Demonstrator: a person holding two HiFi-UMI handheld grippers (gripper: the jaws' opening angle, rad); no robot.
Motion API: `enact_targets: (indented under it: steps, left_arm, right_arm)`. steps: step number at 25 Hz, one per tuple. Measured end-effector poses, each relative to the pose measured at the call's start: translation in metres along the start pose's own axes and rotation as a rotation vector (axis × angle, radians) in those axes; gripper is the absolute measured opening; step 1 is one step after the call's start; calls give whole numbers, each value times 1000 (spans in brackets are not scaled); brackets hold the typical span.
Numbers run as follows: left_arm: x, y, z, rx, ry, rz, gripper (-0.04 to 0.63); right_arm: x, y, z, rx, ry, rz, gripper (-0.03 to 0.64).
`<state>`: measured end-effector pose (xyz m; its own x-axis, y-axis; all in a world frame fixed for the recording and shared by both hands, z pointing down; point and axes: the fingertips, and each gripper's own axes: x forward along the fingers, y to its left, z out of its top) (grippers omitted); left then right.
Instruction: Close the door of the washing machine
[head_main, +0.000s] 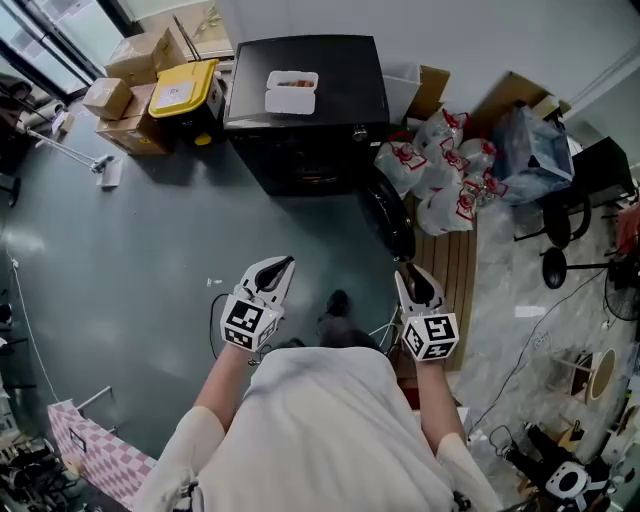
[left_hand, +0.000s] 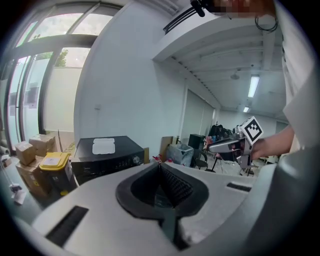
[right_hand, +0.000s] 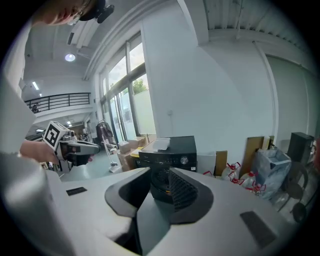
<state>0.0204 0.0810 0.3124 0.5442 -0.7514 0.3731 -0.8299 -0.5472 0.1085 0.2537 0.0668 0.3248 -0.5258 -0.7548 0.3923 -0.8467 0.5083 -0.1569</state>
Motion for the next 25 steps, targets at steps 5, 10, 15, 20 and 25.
enact_targets:
  steps: [5,10,15,20,25]
  left_arm:
    - [60,5,3,-1,35,-7,9]
    - [112,4,-2,13,76,-32,9]
    - [157,0,-22,14,128,-68,9]
    - [206,-3,-49,29,157,-116,9]
    - [249,-3,-83,42,184,-157,9]
  right_arm:
    - [31,-50,-11,17,50,7,123]
    - [55,-94,-30,39,94,6,126]
    - [74,-125,-58,53,148,-1,130]
    - [99,-154,-94,64,200,-11,135]
    - [123,-179,-130,70,246,-30,135]
